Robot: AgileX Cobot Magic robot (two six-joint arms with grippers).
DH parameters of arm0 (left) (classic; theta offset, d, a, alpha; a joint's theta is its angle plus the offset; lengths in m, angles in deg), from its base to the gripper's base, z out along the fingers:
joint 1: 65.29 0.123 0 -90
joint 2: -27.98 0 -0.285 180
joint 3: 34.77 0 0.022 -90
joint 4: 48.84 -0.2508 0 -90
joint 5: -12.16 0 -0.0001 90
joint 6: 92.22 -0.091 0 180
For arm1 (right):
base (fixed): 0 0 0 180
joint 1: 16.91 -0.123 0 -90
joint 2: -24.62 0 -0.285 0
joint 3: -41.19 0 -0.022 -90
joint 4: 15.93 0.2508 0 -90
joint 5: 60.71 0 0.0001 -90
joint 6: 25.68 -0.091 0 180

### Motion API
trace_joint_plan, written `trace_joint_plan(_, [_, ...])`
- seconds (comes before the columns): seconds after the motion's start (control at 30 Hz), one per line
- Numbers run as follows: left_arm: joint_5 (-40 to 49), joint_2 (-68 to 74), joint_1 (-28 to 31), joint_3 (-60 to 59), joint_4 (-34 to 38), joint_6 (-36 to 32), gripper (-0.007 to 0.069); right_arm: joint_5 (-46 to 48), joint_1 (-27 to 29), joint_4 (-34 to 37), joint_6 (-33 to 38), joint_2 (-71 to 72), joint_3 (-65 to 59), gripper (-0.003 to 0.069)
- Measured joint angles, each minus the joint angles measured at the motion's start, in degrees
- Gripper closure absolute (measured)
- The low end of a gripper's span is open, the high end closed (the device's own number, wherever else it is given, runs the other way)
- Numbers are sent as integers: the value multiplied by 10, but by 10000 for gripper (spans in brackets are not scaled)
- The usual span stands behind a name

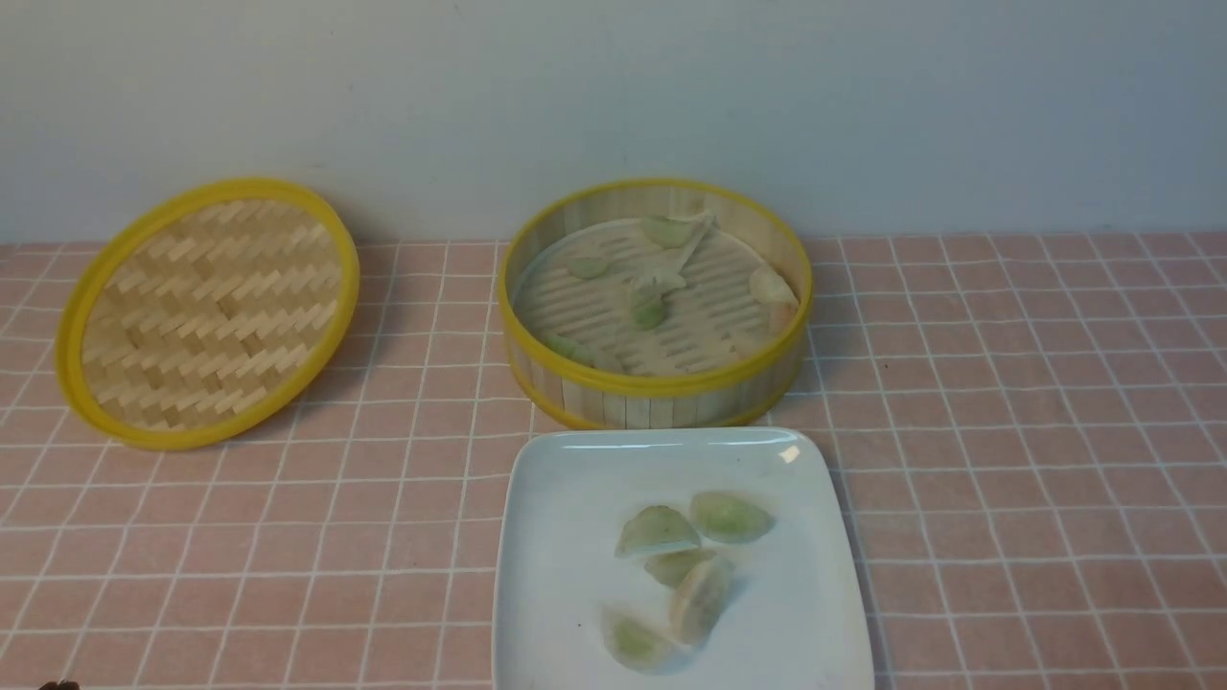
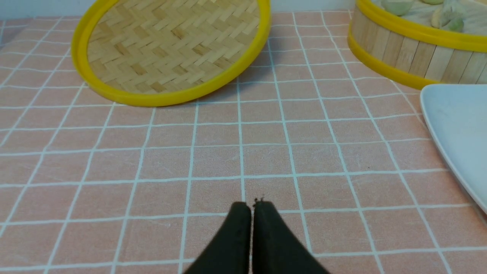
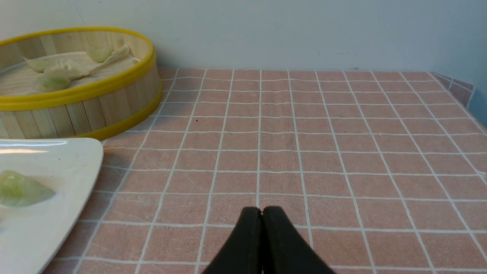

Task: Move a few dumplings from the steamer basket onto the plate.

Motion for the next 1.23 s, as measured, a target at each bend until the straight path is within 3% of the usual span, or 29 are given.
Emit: trace_joint_plan(1.23, [0, 0, 0, 0, 0, 0, 631, 2, 0, 1, -11, 0, 0, 673])
